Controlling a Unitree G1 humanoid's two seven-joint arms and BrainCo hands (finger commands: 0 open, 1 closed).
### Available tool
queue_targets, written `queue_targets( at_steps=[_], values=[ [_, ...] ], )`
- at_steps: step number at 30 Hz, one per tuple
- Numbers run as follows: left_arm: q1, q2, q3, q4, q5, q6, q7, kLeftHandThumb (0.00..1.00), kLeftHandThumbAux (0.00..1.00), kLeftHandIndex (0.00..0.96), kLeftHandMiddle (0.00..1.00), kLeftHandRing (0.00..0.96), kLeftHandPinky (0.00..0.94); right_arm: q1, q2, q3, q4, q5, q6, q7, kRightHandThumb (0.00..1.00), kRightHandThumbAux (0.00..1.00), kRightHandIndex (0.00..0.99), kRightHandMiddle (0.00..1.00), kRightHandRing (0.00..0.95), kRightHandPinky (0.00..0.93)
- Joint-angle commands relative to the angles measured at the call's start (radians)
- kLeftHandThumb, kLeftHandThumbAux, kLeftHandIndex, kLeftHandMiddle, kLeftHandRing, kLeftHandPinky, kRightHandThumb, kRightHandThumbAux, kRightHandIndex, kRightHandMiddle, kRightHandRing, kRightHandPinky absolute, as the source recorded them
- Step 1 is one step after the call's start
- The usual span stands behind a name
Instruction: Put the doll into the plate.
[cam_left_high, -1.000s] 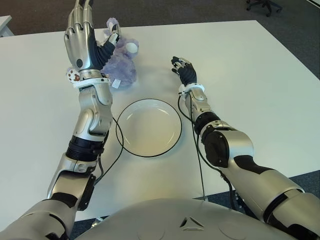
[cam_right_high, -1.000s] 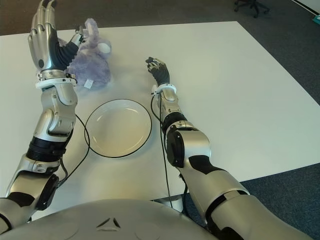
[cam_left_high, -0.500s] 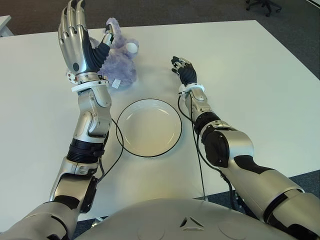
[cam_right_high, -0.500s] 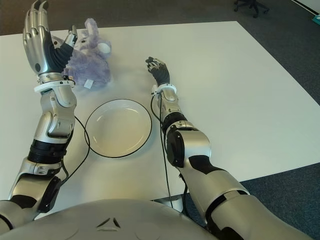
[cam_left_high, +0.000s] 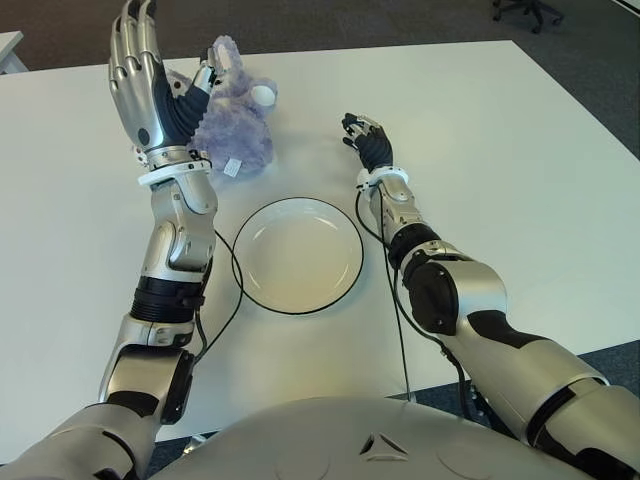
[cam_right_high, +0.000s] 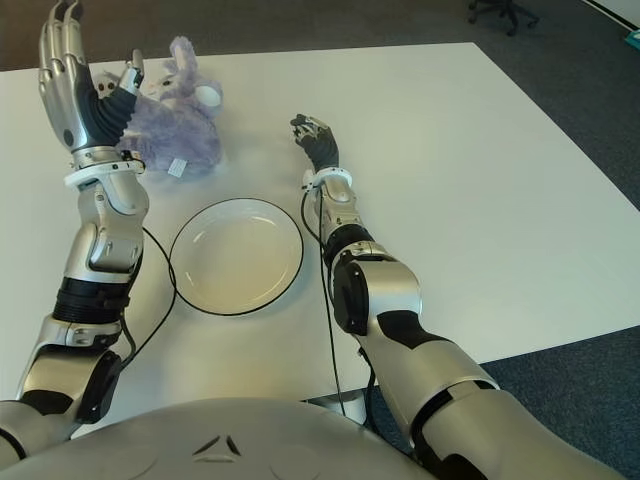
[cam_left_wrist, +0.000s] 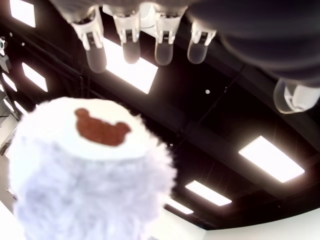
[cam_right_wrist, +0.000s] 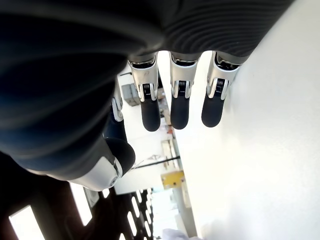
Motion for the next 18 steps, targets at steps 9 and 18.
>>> queue_targets(
  at_steps=[9, 18],
  values=[
    [-0.027, -0.003, 0.026, 0.13, -0.078, -0.08, 0.066, 0.331, 0.223, 0.0, 0.003, 0.012, 0.043, 0.048, 0.02, -0.023, 0.035, 0.019, 0.047, 0.009, 0.704, 0.724, 0.409, 0.161, 0.132, 0.172],
    [-0.061, 0.003, 0.032, 0.168, -0.109, -0.077, 0.056, 0.279, 0.246, 0.0, 0.017, 0.023, 0.033, 0.042, 0.013, -0.012, 0.032, 0.007, 0.059, -0.002, 0.703, 0.725, 0.406, 0.16, 0.13, 0.163]
  ],
)
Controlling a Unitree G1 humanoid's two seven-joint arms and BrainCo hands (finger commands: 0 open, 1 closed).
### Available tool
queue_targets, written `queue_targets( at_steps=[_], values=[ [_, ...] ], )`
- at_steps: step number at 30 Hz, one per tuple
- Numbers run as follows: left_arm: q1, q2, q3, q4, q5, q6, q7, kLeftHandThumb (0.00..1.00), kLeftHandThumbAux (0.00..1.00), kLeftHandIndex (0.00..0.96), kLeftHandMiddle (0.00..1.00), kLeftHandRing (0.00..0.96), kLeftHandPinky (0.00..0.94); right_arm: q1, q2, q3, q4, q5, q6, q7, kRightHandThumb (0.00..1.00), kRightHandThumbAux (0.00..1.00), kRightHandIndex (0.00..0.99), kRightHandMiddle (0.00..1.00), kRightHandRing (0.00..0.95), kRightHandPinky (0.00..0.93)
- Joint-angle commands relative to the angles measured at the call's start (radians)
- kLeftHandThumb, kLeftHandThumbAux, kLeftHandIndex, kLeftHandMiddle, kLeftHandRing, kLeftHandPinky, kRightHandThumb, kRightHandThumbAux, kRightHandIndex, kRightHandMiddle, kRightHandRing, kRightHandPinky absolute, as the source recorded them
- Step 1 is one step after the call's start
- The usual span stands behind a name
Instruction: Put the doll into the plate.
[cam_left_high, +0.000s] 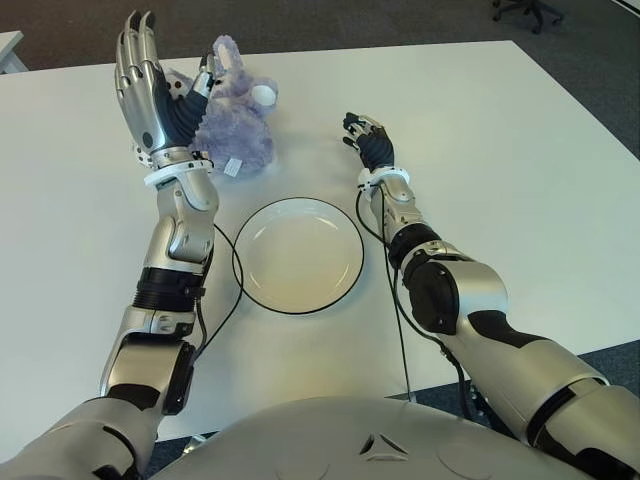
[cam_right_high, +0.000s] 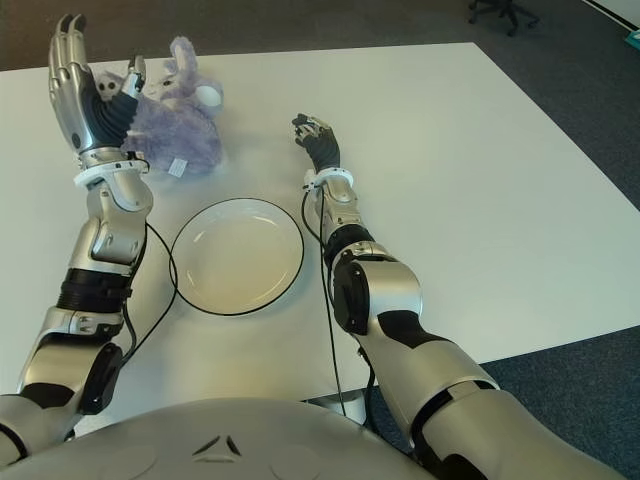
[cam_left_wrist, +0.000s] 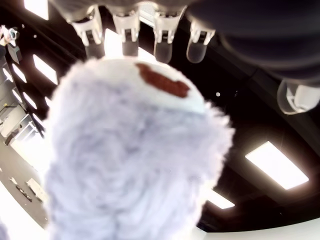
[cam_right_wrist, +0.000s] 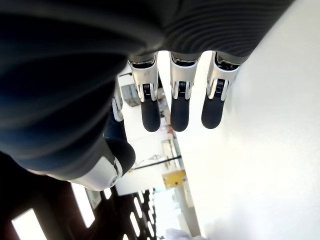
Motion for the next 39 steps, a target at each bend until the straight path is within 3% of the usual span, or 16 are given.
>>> queue_targets(
  at_steps=[1, 17, 30, 39],
  values=[
    [-0.02, 0.003, 0.011, 0.028, -0.015, 0.006, 0.002, 0.286, 0.256, 0.0, 0.017, 0.023, 0.032, 0.042, 0.013, 0.01, 0.035, -0.014, 0.062, -0.021, 0.703, 0.726, 0.406, 0.159, 0.127, 0.155],
    [-0.138, 0.009, 0.064, 0.247, -0.152, -0.125, 0.041, 0.372, 0.337, 0.0, 0.048, 0.029, 0.029, 0.041, 0.017, -0.017, 0.035, 0.016, 0.075, -0.006, 0.703, 0.731, 0.405, 0.132, 0.105, 0.142],
    [-0.149, -0.011, 0.072, 0.262, -0.248, -0.144, 0.008, 0.366, 0.372, 0.0, 0.059, 0.047, 0.046, 0.055, 0.026, -0.04, 0.034, 0.031, 0.048, 0.001, 0.704, 0.728, 0.407, 0.133, 0.101, 0.13],
    [-0.151, -0.014, 0.072, 0.276, -0.277, -0.16, 0.012, 0.379, 0.362, 0.0, 0.07, 0.06, 0.055, 0.043, 0.014, -0.024, 0.034, 0.014, 0.081, -0.006, 0.704, 0.729, 0.406, 0.135, 0.104, 0.134]
  ],
)
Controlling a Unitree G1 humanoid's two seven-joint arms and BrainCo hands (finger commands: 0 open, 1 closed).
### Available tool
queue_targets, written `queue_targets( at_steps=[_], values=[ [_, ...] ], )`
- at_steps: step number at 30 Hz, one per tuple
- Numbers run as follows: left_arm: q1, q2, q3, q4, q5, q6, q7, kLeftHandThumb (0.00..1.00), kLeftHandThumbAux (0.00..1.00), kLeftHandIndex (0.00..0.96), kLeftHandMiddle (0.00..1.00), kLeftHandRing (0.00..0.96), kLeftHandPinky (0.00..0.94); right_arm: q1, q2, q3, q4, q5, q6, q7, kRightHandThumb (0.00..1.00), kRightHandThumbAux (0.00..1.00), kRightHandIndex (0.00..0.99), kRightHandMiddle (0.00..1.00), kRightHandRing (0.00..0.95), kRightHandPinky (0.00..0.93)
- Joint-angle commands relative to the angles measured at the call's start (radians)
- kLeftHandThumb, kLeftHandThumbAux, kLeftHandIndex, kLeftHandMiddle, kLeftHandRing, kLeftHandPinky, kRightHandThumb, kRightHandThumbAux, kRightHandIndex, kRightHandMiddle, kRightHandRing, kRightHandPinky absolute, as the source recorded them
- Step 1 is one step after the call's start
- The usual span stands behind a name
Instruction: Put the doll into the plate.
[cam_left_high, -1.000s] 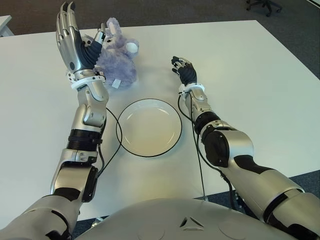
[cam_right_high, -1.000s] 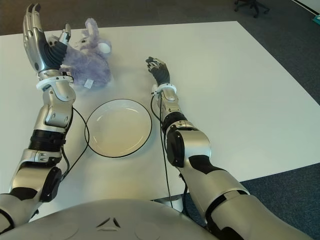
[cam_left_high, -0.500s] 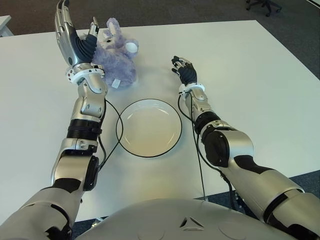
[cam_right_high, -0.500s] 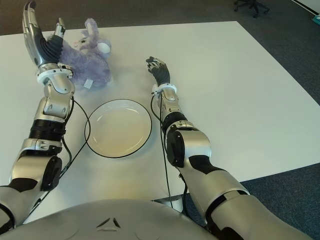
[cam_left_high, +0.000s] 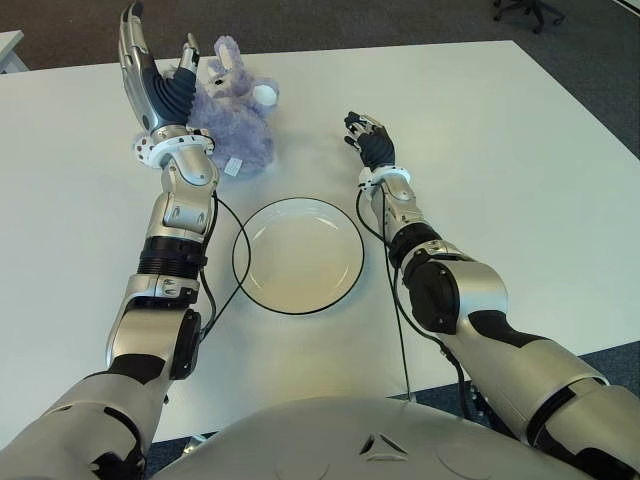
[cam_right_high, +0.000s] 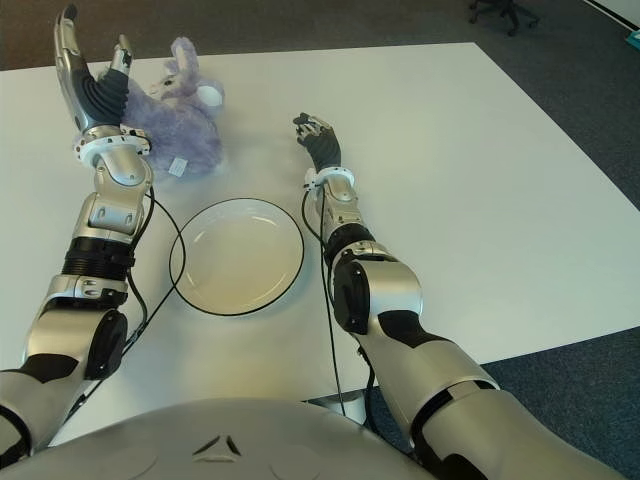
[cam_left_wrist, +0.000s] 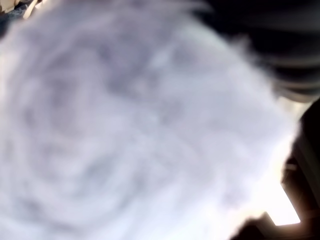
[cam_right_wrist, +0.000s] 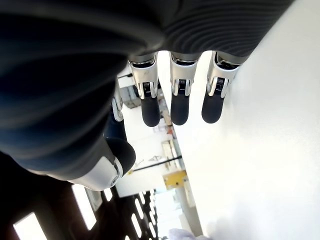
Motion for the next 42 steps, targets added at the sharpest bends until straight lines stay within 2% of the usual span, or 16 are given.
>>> queue_targets(
  at_steps=[1, 11, 20, 24, 29, 36, 42],
  values=[
    [0.003, -0.008, 0.006, 0.022, -0.02, -0.01, -0.01, 0.386, 0.364, 0.0, 0.072, 0.063, 0.057, 0.044, 0.015, -0.003, 0.036, 0.003, 0.063, -0.01, 0.704, 0.729, 0.406, 0.131, 0.102, 0.132],
    [0.011, -0.024, -0.017, 0.009, -0.019, 0.025, -0.04, 0.367, 0.371, 0.005, 0.07, 0.052, 0.001, 0.048, 0.019, 0.001, 0.035, -0.002, 0.044, -0.011, 0.704, 0.729, 0.406, 0.137, 0.107, 0.139],
    [0.038, -0.076, -0.072, 0.022, 0.015, 0.006, -0.018, 0.339, 0.354, 0.006, 0.046, 0.026, 0.013, 0.048, 0.026, 0.016, 0.032, -0.017, 0.037, -0.02, 0.704, 0.726, 0.408, 0.154, 0.122, 0.154],
    [0.039, -0.078, -0.078, 0.024, 0.021, 0.011, -0.018, 0.32, 0.351, 0.002, 0.037, 0.017, 0.001, 0.05, 0.02, 0.017, 0.035, -0.016, 0.042, -0.015, 0.703, 0.727, 0.408, 0.156, 0.121, 0.153],
    [0.032, -0.094, -0.077, 0.04, 0.013, -0.008, 0.003, 0.327, 0.367, 0.0, 0.05, 0.024, 0.0, 0.05, 0.016, 0.018, 0.036, -0.016, 0.047, -0.022, 0.703, 0.726, 0.408, 0.162, 0.13, 0.17],
    [0.034, -0.111, -0.075, 0.035, -0.002, -0.033, 0.006, 0.335, 0.377, 0.0, 0.066, 0.036, 0.0, 0.049, 0.019, 0.009, 0.036, -0.003, 0.053, -0.025, 0.703, 0.728, 0.406, 0.147, 0.118, 0.149],
    [0.04, -0.144, -0.075, 0.038, -0.008, -0.04, 0.02, 0.321, 0.363, 0.0, 0.061, 0.041, 0.009, 0.05, 0.02, 0.004, 0.035, 0.001, 0.049, -0.014, 0.705, 0.727, 0.407, 0.148, 0.121, 0.164]
  ],
)
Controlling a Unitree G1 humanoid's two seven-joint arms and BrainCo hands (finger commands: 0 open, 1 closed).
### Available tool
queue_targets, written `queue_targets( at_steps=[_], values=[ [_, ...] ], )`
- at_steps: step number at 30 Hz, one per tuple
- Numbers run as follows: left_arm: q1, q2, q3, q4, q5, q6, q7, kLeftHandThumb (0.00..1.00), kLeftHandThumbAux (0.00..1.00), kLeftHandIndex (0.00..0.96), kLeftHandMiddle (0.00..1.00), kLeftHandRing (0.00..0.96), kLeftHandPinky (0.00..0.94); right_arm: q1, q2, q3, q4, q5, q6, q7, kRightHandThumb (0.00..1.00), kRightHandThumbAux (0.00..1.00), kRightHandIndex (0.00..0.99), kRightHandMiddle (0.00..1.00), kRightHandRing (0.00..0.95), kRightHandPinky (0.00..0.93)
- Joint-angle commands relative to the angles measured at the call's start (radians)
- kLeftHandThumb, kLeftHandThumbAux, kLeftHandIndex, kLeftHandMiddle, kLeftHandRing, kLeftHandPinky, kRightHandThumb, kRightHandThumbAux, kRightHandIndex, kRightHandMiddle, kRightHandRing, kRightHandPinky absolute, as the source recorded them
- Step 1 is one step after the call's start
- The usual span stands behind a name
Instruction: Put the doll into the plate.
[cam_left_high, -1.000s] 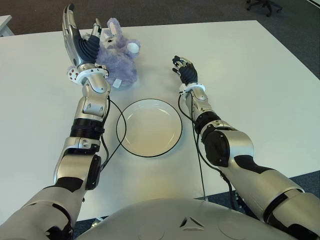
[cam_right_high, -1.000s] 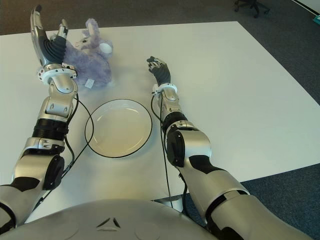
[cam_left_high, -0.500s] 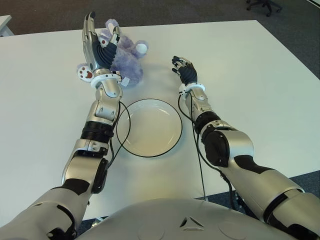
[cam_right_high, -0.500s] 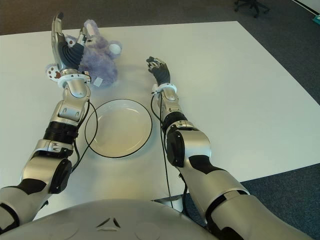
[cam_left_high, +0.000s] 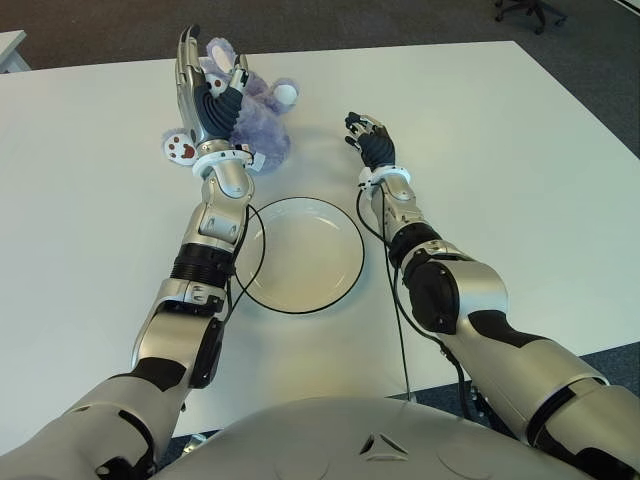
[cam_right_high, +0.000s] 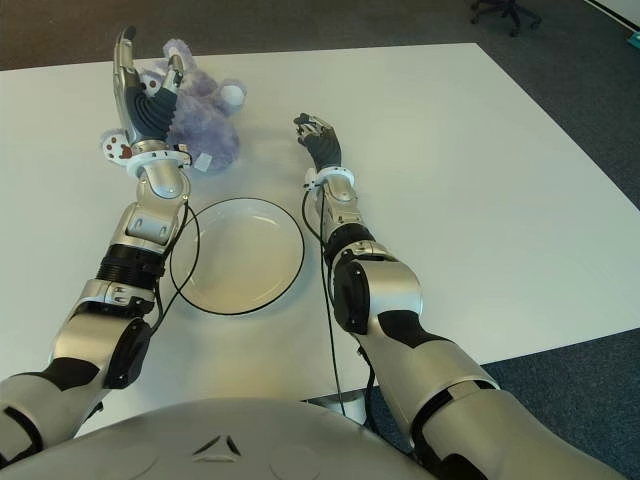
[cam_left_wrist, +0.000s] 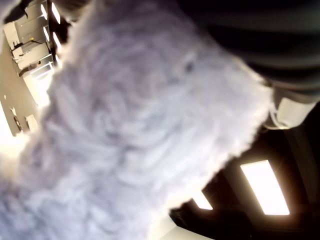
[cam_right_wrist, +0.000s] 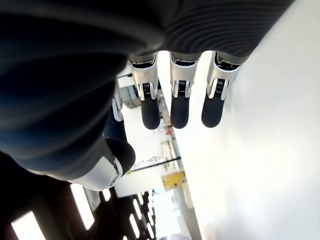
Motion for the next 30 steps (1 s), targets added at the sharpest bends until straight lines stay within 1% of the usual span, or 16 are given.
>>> queue_targets(
  at_steps=[1, 5, 7, 10, 17, 19, 21, 22, 23, 26, 27, 30],
  values=[
    [0.024, -0.031, 0.004, 0.023, -0.012, -0.001, 0.021, 0.319, 0.362, 0.0, 0.06, 0.041, 0.008, 0.051, 0.019, -0.006, 0.038, 0.005, 0.048, -0.001, 0.705, 0.727, 0.407, 0.149, 0.122, 0.164],
    [0.022, -0.041, 0.007, 0.04, -0.016, -0.004, 0.026, 0.322, 0.337, 0.0, 0.069, 0.046, 0.0, 0.05, 0.02, -0.003, 0.038, 0.001, 0.046, -0.003, 0.704, 0.727, 0.407, 0.152, 0.126, 0.163],
    [0.021, -0.045, 0.009, 0.047, -0.021, -0.009, 0.025, 0.338, 0.308, 0.005, 0.086, 0.051, 0.0, 0.049, 0.02, -0.001, 0.038, -0.002, 0.046, -0.004, 0.704, 0.727, 0.406, 0.154, 0.129, 0.163],
    [0.02, -0.048, 0.011, 0.06, -0.027, -0.021, 0.023, 0.344, 0.299, 0.008, 0.089, 0.047, 0.0, 0.049, 0.02, 0.001, 0.038, -0.004, 0.047, -0.006, 0.703, 0.728, 0.406, 0.153, 0.128, 0.159],
    [0.021, -0.05, 0.02, 0.075, -0.047, -0.046, 0.017, 0.373, 0.305, 0.017, 0.092, 0.043, 0.0, 0.047, 0.021, 0.003, 0.038, -0.004, 0.052, -0.009, 0.702, 0.729, 0.405, 0.15, 0.126, 0.164],
    [0.022, -0.053, 0.027, 0.079, -0.055, -0.053, 0.021, 0.408, 0.324, 0.02, 0.083, 0.034, 0.0, 0.047, 0.021, 0.003, 0.038, -0.003, 0.054, -0.009, 0.702, 0.729, 0.406, 0.147, 0.122, 0.157],
    [0.022, -0.055, 0.031, 0.081, -0.059, -0.057, 0.023, 0.411, 0.325, 0.02, 0.082, 0.033, 0.0, 0.047, 0.022, 0.003, 0.038, -0.003, 0.053, -0.01, 0.702, 0.729, 0.406, 0.147, 0.121, 0.155],
    [0.021, -0.058, 0.036, 0.084, -0.063, -0.06, 0.026, 0.413, 0.327, 0.021, 0.08, 0.033, 0.006, 0.05, 0.023, 0.005, 0.036, -0.003, 0.045, -0.008, 0.702, 0.729, 0.406, 0.146, 0.121, 0.155],
    [0.02, -0.06, 0.04, 0.086, -0.066, -0.063, 0.027, 0.422, 0.332, 0.027, 0.08, 0.044, 0.04, 0.053, 0.023, 0.006, 0.034, -0.003, 0.039, -0.008, 0.702, 0.729, 0.406, 0.147, 0.119, 0.155],
    [0.017, -0.066, 0.051, 0.094, -0.079, -0.072, 0.028, 0.433, 0.331, 0.036, 0.089, 0.058, 0.06, 0.053, 0.024, 0.006, 0.037, -0.005, 0.033, -0.009, 0.703, 0.728, 0.407, 0.147, 0.118, 0.155],
    [0.016, -0.068, 0.054, 0.096, -0.084, -0.075, 0.028, 0.448, 0.324, 0.052, 0.106, 0.076, 0.082, 0.051, 0.023, 0.008, 0.037, -0.007, 0.034, -0.01, 0.704, 0.726, 0.408, 0.149, 0.12, 0.162],
    [0.015, -0.071, 0.061, 0.102, -0.095, -0.085, 0.026, 0.462, 0.316, 0.07, 0.123, 0.091, 0.101, 0.049, 0.024, 0.012, 0.036, -0.01, 0.034, -0.012, 0.704, 0.726, 0.408, 0.151, 0.121, 0.165]
  ],
)
